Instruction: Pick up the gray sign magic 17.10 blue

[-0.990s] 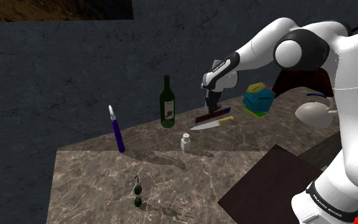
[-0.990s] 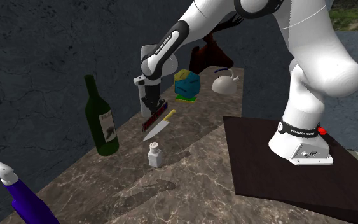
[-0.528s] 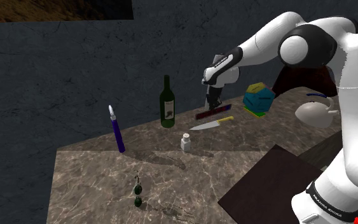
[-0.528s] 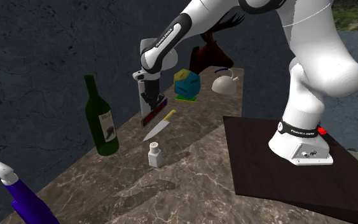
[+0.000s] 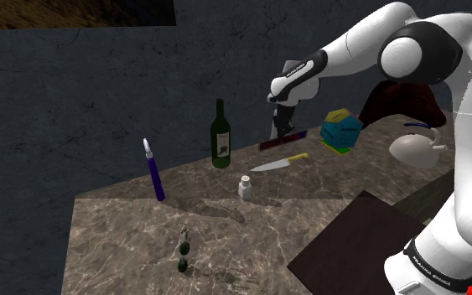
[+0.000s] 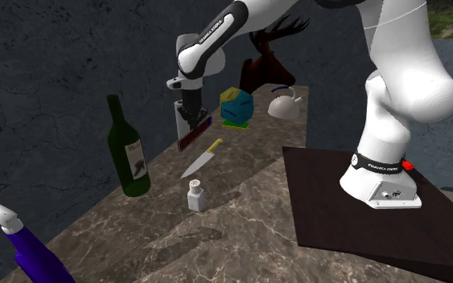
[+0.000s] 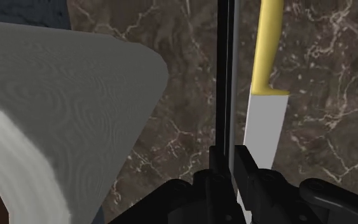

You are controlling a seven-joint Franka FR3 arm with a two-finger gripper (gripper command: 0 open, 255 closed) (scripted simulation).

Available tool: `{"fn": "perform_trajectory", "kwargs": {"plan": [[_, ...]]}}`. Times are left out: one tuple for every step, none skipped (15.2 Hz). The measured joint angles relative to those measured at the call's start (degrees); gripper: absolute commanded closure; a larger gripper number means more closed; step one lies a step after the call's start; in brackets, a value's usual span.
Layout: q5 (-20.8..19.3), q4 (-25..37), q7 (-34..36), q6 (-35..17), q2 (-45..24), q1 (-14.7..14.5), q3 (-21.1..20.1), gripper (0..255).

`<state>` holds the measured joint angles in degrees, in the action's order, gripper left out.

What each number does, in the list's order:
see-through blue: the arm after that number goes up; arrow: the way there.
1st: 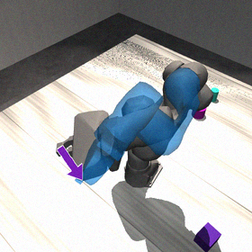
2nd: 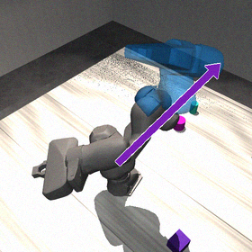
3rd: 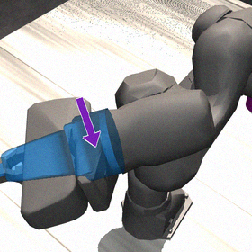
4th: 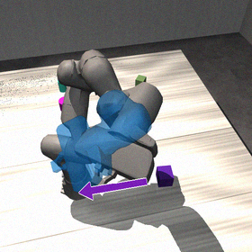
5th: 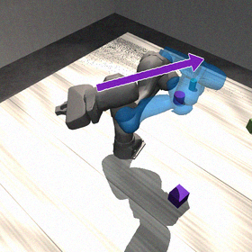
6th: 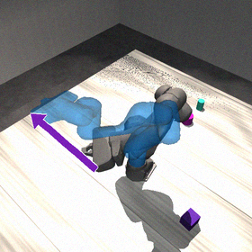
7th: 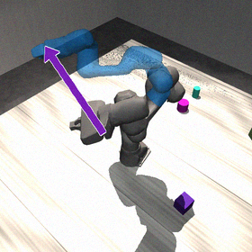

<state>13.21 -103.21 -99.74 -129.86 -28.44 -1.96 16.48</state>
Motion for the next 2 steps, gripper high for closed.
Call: {"fn": "perform_trajectory", "kwargs": {"plan": [[-0.2,0.1,0.2,0.5,0.5,-0.1,0.1,255],[-0.3,0.3,0.3,0.8,0.5,-0.2,0.1,255]]}}
